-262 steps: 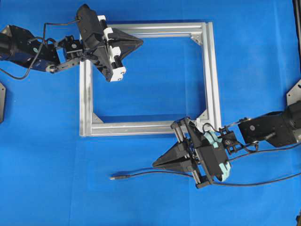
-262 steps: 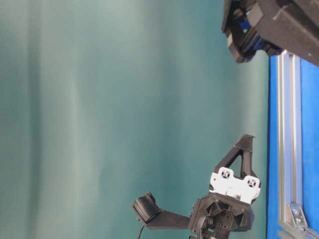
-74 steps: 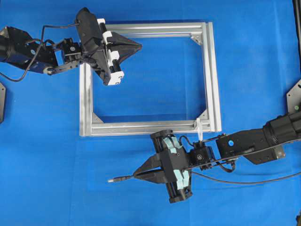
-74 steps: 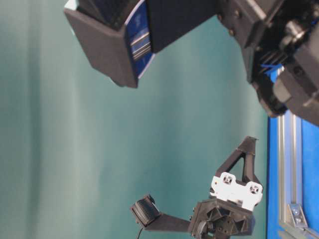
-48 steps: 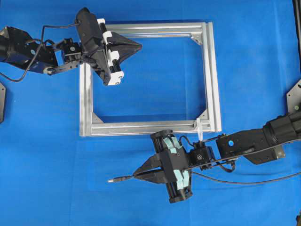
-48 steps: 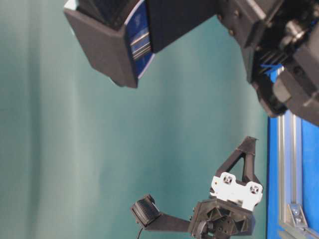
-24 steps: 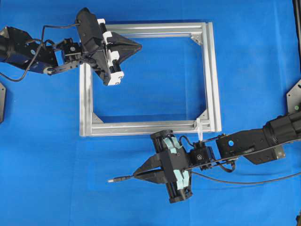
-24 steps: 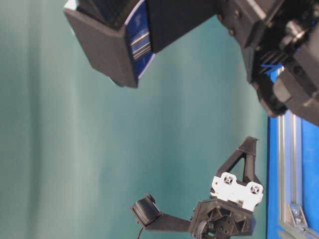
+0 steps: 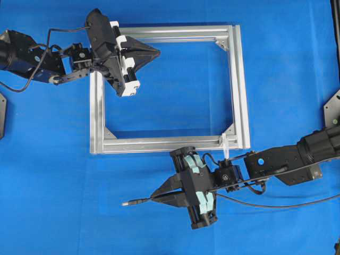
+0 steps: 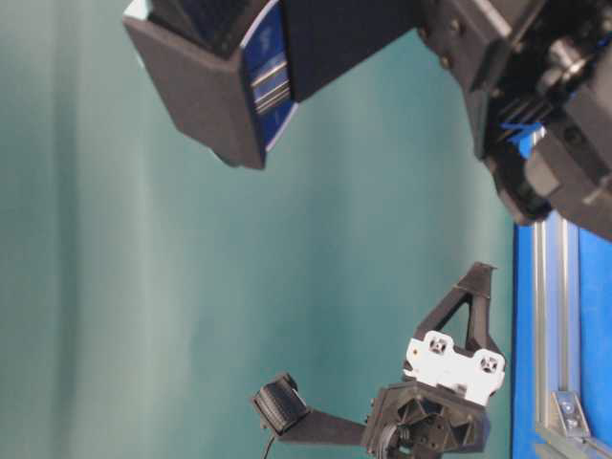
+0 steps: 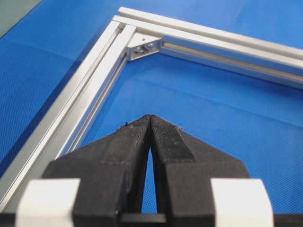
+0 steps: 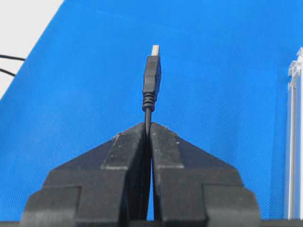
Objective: Insert the wire through the string loop located on the right side.
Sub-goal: 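Lift the cable and carry it right toward the white zip-tie loop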
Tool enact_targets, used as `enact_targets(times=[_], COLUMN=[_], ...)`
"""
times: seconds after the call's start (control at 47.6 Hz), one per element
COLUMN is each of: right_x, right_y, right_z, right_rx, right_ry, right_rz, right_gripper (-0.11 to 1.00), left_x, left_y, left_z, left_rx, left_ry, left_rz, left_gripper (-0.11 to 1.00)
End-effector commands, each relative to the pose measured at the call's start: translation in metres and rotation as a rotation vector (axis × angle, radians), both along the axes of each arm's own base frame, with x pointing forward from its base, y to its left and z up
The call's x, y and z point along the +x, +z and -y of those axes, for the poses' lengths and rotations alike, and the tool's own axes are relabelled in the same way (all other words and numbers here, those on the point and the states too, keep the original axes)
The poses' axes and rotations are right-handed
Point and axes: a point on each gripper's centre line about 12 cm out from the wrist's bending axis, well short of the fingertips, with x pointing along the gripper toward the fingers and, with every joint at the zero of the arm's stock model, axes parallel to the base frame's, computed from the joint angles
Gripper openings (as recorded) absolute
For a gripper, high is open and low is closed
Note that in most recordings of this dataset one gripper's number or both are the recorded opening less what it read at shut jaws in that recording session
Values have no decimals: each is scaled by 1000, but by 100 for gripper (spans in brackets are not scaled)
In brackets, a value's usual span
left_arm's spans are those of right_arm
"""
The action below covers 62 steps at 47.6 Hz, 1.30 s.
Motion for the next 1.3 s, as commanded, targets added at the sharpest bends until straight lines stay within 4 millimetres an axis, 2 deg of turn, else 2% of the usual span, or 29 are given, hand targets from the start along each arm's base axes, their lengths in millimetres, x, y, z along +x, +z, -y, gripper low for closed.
enact_targets(times=[0.0, 0.21, 0.357, 0.525, 0.924, 1.092, 1.281], right_x=[2, -1, -21, -60, -171, -204, -231], right_y=[19, 18, 15, 12, 7, 7, 6], right_z=[-3, -2, 2, 9, 41, 56, 67], right_rx=[17, 14, 15, 21, 27, 23, 22], right_ry=[4, 4, 7, 6, 31, 40, 50], right_rz=[49, 39, 18, -13, -13, -7, 3], right_gripper=[-4, -4, -4, -4, -4, -4, -4], left_x=[2, 2, 2, 2, 2, 3, 5], left_y=[13, 13, 13, 13, 13, 14, 14], left_z=[1, 1, 1, 0, 1, 3, 6], left_rx=[12, 13, 12, 11, 9, 11, 14], left_ry=[-5, -5, -5, -4, -5, -12, -23], left_rz=[38, 39, 38, 35, 34, 37, 37], left_gripper=[0, 0, 0, 0, 0, 0, 0])
